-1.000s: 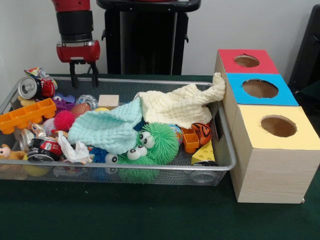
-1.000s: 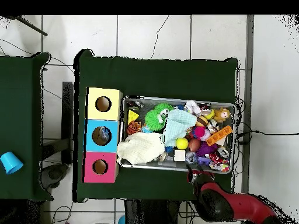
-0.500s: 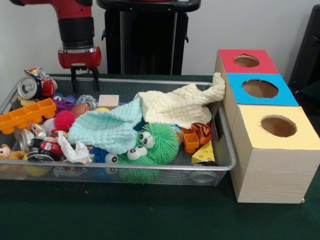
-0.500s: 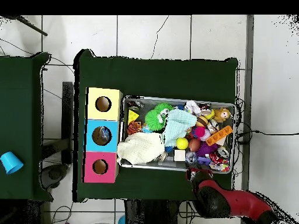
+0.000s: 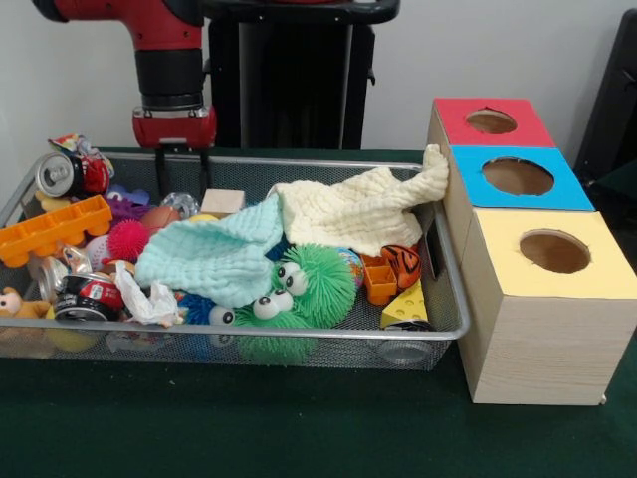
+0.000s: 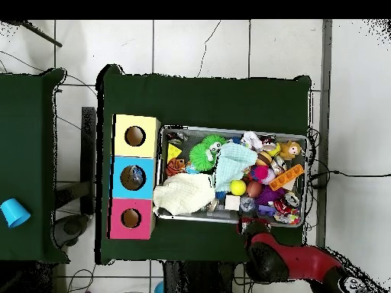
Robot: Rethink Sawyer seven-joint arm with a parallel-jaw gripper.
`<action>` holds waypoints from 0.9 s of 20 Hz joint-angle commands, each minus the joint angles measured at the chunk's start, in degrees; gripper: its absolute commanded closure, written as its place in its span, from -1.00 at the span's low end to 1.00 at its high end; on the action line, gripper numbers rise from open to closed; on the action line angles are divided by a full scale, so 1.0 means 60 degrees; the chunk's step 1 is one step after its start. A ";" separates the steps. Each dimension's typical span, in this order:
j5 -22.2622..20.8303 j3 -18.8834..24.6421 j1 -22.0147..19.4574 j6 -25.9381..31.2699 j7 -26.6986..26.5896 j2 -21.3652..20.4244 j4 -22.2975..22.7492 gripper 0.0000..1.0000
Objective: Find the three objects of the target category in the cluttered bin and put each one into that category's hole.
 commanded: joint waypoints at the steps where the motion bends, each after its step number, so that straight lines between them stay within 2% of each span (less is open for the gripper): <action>1: -0.0350 -0.0263 -0.0031 -0.0507 0.0702 0.0753 -0.1381 -1.00; 10: -0.0694 0.0124 -0.0439 -0.0353 0.0587 0.0799 -0.1360 -1.00; 14: -0.1018 0.0736 -0.0969 0.0115 0.0429 0.0710 -0.1243 -1.00; 18: -0.1101 0.0918 -0.1114 0.0314 0.0337 0.0608 -0.1236 -1.00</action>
